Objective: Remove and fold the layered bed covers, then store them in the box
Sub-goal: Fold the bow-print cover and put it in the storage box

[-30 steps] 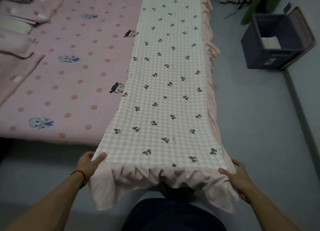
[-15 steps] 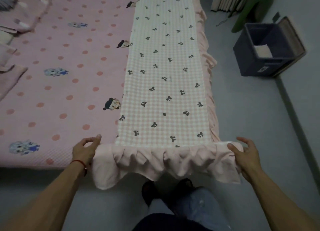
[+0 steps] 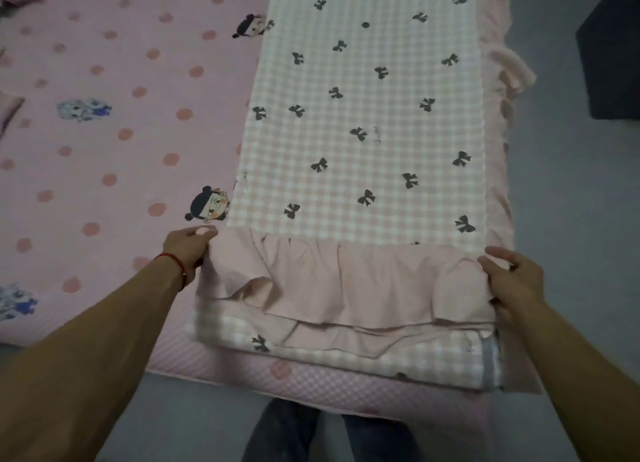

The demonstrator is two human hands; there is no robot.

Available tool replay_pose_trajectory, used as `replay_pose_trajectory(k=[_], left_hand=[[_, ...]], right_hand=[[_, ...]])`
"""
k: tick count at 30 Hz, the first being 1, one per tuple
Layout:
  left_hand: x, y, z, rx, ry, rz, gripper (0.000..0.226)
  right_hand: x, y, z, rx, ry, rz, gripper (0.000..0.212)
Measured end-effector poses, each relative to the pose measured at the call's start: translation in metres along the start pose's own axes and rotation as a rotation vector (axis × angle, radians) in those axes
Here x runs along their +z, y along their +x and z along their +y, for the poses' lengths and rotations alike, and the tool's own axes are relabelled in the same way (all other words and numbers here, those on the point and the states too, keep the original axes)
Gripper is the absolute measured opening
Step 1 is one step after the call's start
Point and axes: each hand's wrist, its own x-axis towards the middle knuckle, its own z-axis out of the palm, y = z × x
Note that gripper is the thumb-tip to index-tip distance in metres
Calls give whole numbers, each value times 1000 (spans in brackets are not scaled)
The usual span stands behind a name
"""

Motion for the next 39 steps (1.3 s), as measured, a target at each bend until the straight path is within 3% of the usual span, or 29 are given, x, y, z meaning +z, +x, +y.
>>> replay_pose_trajectory(k=[4,8,10,12,14,15,17,20,23,26,28,33,35,39], left_hand=[[36,43,-34,110,256,65,23],[49,38,-45,310,354,119,27],[48,29,-51,379,344,148,37],[45,17,-59,336,307,229,50],[41,5,-69,292,404,266,55],[39,2,-78,302,485,255,55],[38,2,-91,338,594,215,55],[45,11,-98,384,547,160,51],[36,9,-105,403,433,206,45],[6,-7,-142,332,646,272,32],[-2,-23,-155,261,635,246,35],[6,-19,-127,458,591,239,37],[-2,-18,-135,462,606,254,35],[5,-24,-152,308,706,169,37]], right_hand=[[16,17,33,-77,-68,55,19],[20,11,27,-253,-242,117,27],[23,1,26,-277,-273,238,34],[29,-17,17,-396,-320,394,40],[36,-39,11,-593,-580,464,48],[40,-47,13,-688,-781,401,53],[51,-55,30,-770,-1100,117,64],[61,-37,60,-645,-1254,-134,69],[63,-31,58,-620,-1264,-106,70],[57,-65,55,-709,-1261,-60,73],[56,-82,74,-772,-1331,-120,72],[66,-71,102,-659,-1389,-199,74],[65,-72,101,-661,-1383,-213,74],[65,-69,101,-659,-1377,-224,74]])
